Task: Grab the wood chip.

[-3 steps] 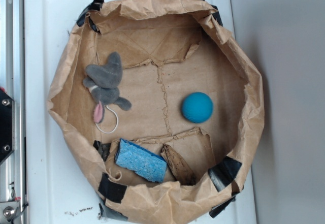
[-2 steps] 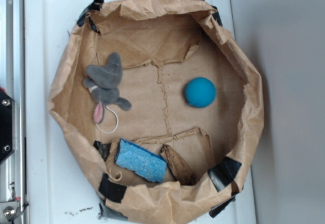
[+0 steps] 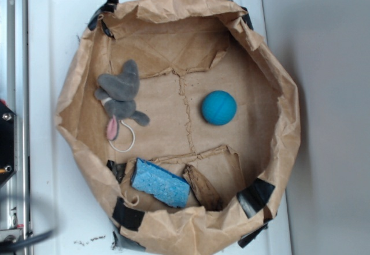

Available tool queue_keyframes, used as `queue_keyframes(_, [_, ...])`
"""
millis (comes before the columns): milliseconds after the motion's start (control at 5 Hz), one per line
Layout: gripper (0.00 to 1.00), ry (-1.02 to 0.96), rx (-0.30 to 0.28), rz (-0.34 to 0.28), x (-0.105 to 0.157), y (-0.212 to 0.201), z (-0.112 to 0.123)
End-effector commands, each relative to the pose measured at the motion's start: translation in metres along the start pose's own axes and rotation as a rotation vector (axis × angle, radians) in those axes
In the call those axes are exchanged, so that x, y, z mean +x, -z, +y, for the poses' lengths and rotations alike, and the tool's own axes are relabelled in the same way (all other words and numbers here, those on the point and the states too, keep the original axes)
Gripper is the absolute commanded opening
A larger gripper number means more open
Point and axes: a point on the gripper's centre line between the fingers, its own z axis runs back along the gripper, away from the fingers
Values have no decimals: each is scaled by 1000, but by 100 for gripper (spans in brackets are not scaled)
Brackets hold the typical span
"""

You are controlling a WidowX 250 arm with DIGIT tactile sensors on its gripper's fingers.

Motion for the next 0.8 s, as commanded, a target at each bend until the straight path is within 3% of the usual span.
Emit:
queue_keyframes(0, [100, -33, 54, -98, 50, 5, -7])
queue_keyframes(400, [100, -33, 54, -98, 50, 5, -7])
queue_keyframes(600, [100, 110, 50, -244, 47, 38, -8])
